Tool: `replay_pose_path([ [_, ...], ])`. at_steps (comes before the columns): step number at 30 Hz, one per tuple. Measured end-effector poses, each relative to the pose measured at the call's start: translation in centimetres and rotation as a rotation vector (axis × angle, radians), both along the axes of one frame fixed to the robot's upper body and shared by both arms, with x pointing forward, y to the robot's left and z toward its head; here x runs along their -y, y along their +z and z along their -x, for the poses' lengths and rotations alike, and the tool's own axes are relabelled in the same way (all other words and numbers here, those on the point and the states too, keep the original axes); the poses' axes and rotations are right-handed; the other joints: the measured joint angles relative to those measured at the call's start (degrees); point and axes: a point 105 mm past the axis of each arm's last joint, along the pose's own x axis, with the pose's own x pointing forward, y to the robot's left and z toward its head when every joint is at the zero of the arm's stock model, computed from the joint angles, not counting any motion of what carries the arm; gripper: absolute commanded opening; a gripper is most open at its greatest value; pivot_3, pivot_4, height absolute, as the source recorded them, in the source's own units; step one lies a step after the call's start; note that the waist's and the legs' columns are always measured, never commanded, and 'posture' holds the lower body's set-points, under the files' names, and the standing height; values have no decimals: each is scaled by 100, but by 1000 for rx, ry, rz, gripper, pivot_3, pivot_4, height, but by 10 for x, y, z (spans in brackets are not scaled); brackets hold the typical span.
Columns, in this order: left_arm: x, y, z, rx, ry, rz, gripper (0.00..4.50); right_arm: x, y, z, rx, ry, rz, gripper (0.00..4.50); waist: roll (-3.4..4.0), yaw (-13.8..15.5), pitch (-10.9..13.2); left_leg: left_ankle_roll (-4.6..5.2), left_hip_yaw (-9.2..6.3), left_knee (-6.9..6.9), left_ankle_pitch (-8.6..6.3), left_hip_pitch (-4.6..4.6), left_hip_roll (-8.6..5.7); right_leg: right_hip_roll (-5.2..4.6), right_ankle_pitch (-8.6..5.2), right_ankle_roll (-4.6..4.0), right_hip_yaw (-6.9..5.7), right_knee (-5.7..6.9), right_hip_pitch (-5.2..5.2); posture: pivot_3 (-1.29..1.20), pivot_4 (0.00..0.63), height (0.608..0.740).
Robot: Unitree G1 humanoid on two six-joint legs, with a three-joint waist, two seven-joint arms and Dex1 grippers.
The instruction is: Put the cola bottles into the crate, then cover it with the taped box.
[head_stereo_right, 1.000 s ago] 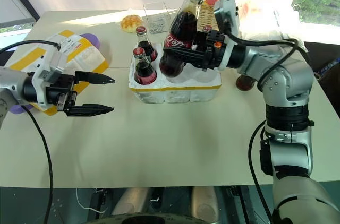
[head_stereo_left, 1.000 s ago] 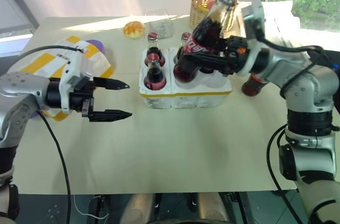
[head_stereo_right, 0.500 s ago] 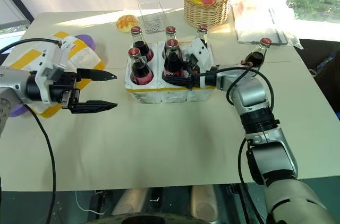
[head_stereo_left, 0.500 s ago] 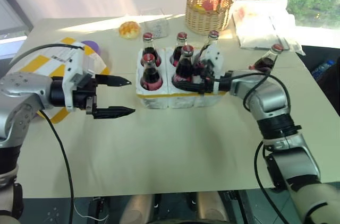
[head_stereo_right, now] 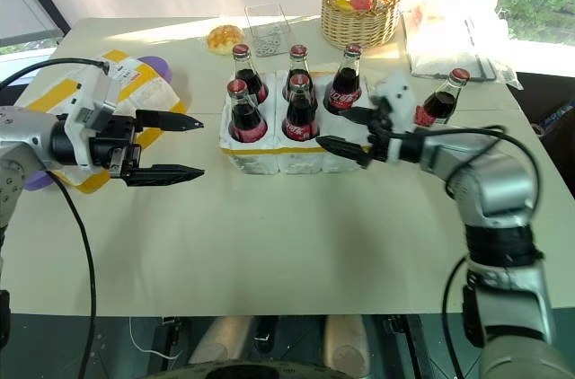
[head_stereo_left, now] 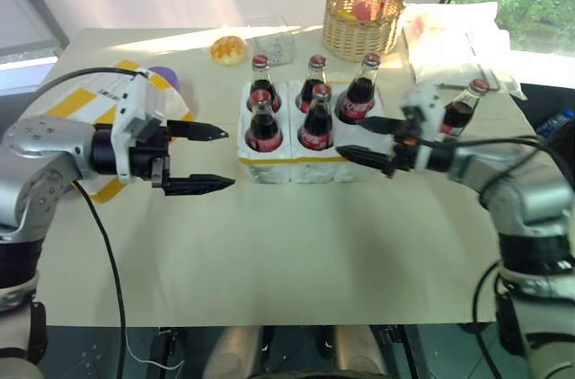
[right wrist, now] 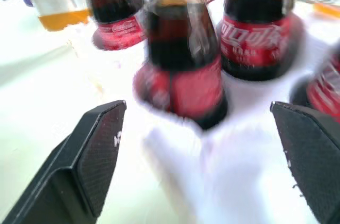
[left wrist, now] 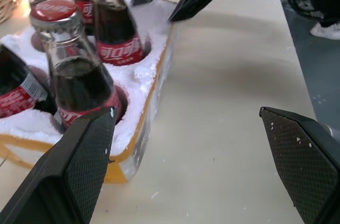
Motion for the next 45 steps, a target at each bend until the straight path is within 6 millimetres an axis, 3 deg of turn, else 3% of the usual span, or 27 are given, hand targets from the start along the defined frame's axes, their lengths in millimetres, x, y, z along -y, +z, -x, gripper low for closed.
replay_pose_path([
  [6,11,-1,-8,-21,-29,58,4500,41,-16,42,-98,-138,-1,4451,-2,-26,-1,2,2,5,0,5,7,2,0,0,4,-2,9,0,150,740],
  [12,16,5,-11,-8,-56,71,4500,85,-11,39,-27,-436,-33,4451,-3,-26,-1,2,4,10,0,5,7,2,0,0,5,-3,11,0,150,740],
  [16,20,2,-10,-12,-77,61,4500,100,-17,27,-4,-599,-128,4451,-2,-25,0,1,4,9,1,5,7,1,0,0,7,-3,11,0,150,740],
  [24,21,0,-10,-8,-75,50,4500,115,-23,-4,41,-730,-169,4451,-1,-31,0,2,4,10,1,5,5,3,0,0,5,-2,11,0,150,740],
  [39,20,2,-3,24,-26,55,4500,112,-36,-70,39,-712,-174,4451,0,-37,1,1,5,7,3,6,6,6,0,-1,3,-1,10,0,150,740],
  [42,17,-2,-2,11,-9,50,4500,113,-44,-77,31,-716,-175,3707,0,-41,1,1,5,8,3,6,5,6,0,-1,3,-1,10,0,150,740],
  [44,17,-1,-1,11,-6,47,4500,113,-46,-79,35,-715,-177,2822,0,-42,1,0,5,8,3,6,4,6,0,-1,3,0,10,0,150,740],
  [45,17,-1,-1,12,-7,49,4500,113,-46,-79,36,-713,-179,2846,0,-47,1,0,5,8,3,6,5,6,1,-1,3,0,10,0,150,740],
])
